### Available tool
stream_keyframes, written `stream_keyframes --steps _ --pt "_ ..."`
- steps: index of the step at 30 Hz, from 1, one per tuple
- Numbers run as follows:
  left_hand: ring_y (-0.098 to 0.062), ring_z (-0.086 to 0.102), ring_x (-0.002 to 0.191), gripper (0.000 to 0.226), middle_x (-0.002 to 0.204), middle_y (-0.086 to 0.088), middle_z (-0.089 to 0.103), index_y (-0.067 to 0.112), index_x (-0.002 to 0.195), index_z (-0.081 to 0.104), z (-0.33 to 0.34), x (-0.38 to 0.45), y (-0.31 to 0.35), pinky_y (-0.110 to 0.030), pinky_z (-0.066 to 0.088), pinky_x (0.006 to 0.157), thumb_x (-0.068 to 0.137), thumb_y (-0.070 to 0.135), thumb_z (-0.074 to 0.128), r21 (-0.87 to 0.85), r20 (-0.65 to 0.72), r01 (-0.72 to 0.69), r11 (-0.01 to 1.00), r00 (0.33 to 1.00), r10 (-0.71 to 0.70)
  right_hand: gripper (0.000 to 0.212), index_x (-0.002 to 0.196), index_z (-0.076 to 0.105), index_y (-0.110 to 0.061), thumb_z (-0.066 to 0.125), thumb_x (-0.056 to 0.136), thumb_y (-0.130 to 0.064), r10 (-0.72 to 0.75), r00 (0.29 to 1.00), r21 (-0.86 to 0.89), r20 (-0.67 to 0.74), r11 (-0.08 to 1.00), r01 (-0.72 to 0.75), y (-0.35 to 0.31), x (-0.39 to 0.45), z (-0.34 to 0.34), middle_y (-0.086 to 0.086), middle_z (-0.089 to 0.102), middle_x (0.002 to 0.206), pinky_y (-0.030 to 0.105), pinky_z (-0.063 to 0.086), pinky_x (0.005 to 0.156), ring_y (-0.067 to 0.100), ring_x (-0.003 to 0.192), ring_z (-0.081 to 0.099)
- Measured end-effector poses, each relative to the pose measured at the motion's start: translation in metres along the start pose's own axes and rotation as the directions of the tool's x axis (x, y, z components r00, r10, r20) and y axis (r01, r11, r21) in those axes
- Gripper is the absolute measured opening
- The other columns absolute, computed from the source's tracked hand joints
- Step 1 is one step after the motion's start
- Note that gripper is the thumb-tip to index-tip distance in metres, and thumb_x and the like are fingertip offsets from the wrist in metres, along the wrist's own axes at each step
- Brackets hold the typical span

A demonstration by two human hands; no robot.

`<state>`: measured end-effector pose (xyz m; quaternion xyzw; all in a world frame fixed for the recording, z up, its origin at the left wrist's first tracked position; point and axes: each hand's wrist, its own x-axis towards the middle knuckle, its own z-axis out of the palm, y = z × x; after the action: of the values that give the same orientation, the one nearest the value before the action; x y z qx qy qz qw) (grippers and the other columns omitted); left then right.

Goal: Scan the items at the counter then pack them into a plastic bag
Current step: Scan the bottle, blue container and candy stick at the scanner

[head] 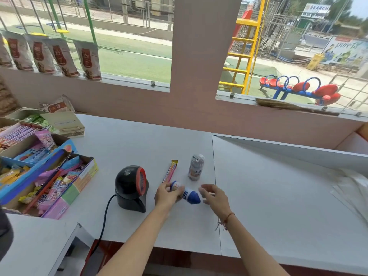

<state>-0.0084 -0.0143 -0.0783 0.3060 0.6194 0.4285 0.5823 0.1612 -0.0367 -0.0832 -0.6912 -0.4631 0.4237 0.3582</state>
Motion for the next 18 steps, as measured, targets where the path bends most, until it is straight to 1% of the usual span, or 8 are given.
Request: stream_keyframes --steps 2,4,7,9,11,14,16,18 --pt "-0.026 0.065 0.090 0.040 0.104 -0.019 0.061 0.005 0.111 0.048 -0.001 -0.010 -0.006 -0.033 0.057 0.076 0.079 0.001 0.072 -0.226 0.047 0.000 0.974 0.999 0.011 0.039 0.116 0.063 -0.015 0.060 0.090 -0.043 0.060 0.970 0.051 0.236 0.996 -0.074 -0.002 -0.012 -0.002 0.012 0.068 0.111 0.034 0.062 0.079 0.024 0.092 0.070" --pt "-0.022 0.064 0.085 0.033 0.100 -0.017 0.061 0.010 0.103 0.048 0.000 -0.020 -0.013 -0.025 0.058 0.069 0.081 -0.005 0.067 -0.377 0.077 -0.009 0.926 0.996 0.042 0.043 0.120 0.060 -0.014 0.062 0.089 -0.044 0.063 0.943 0.095 0.326 0.991 -0.099 -0.010 -0.020 -0.001 0.015 0.068 0.109 0.031 0.063 0.073 0.026 0.083 0.074" --pt "-0.024 0.064 0.091 0.034 0.104 -0.019 0.061 0.007 0.109 0.050 -0.005 -0.032 -0.022 -0.019 0.059 0.069 0.082 -0.009 0.063 -0.508 0.150 0.034 0.860 0.987 0.049 0.030 0.112 0.063 -0.013 0.070 0.086 -0.025 -0.064 0.970 0.103 0.237 0.994 0.040 -0.019 -0.029 -0.002 0.018 0.066 0.102 0.027 0.063 0.066 0.019 0.070 0.072" --pt "-0.026 0.062 0.099 0.036 0.109 -0.020 0.060 0.005 0.114 0.051 -0.013 -0.036 -0.029 -0.020 0.058 0.073 0.083 -0.009 0.062 -0.510 0.174 0.051 0.858 0.984 0.045 0.026 0.105 0.066 -0.017 0.076 0.081 -0.016 -0.128 0.974 0.096 0.186 0.989 0.111 -0.021 -0.036 -0.005 0.010 0.064 0.102 0.023 0.061 0.066 0.016 0.074 0.071" --pt "-0.028 0.060 0.107 0.030 0.116 -0.020 0.059 0.009 0.107 0.058 -0.020 -0.040 -0.032 -0.021 0.058 0.074 0.083 -0.009 0.062 -0.510 0.173 0.037 0.859 0.983 0.060 0.030 0.105 0.067 -0.017 0.078 0.078 -0.013 -0.164 0.976 0.092 0.143 0.984 0.152 -0.026 -0.042 -0.004 0.011 0.064 0.105 0.025 0.062 0.068 0.017 0.079 0.071" --pt "-0.028 0.060 0.109 0.029 0.116 -0.018 0.061 0.011 0.105 0.062 -0.026 -0.047 -0.029 -0.021 0.060 0.070 0.084 -0.009 0.060 -0.605 0.177 0.049 0.794 0.982 0.074 0.041 0.112 0.065 -0.011 0.080 0.076 -0.021 -0.234 0.972 0.036 0.008 0.972 0.234 -0.046 -0.051 0.009 0.013 0.069 0.106 0.032 0.063 0.076 0.021 0.083 0.072" --pt "-0.026 0.062 0.103 0.026 0.115 -0.019 0.061 0.008 0.106 0.062 -0.028 -0.053 -0.021 -0.020 0.060 0.069 0.087 -0.008 0.056 -0.720 0.177 0.070 0.690 0.980 0.086 0.041 0.108 0.068 -0.014 0.082 0.073 -0.032 -0.324 0.942 -0.066 -0.090 0.945 0.319 -0.068 -0.054 0.025 0.004 0.072 0.096 0.027 0.061 0.076 0.016 0.081 0.071" --pt "-0.022 0.063 0.101 0.023 0.116 -0.016 0.062 0.006 0.110 0.061 -0.031 -0.055 -0.012 -0.019 0.060 0.073 0.090 -0.003 0.055 -0.777 0.152 0.051 0.628 0.982 0.108 0.041 0.103 0.070 -0.015 0.081 0.071 -0.038 -0.405 0.900 -0.133 -0.161 0.912 0.387 -0.091 -0.055 0.042 -0.003 0.071 0.088 0.017 0.057 0.072 0.011 0.076 0.067"
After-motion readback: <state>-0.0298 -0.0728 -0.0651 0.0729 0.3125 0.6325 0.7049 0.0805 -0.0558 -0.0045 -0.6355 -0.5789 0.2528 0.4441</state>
